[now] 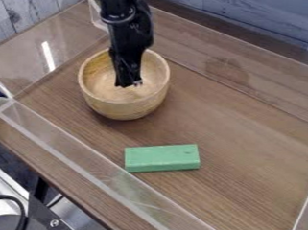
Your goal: Remove the green block from inside the brown bowl and put it on the table
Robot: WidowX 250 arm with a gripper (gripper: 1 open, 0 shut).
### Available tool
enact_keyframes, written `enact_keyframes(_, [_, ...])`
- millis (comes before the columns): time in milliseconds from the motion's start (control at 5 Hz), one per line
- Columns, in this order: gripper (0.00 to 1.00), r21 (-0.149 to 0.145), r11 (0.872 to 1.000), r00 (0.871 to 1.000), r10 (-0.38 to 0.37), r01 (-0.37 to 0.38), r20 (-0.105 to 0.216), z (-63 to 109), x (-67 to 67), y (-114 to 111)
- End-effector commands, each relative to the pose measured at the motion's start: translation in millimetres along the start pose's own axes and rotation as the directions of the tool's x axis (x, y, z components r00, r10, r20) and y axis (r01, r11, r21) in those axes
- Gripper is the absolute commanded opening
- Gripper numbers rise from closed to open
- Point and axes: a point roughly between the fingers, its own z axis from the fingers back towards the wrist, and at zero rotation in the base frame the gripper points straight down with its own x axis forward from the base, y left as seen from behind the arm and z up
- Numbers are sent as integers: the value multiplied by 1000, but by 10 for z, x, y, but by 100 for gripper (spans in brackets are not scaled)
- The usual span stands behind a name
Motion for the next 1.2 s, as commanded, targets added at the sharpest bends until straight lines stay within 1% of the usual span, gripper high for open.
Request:
enact_keyframes(0, [0,25,1000,1000,7,-7,5,18,45,43])
enact_keyframes(400, [0,22,999,1000,26,-26,3,-123,10,-6])
enact_keyframes(600, [0,19,1000,1000,1,0,-13,-187,-8,-24])
enact_keyframes(800, [100,-13,1000,1000,-16,16,0,-227,14,-48])
enact_keyframes(1000, [100,-46,998,999,-31,31,9,-265,34,-68])
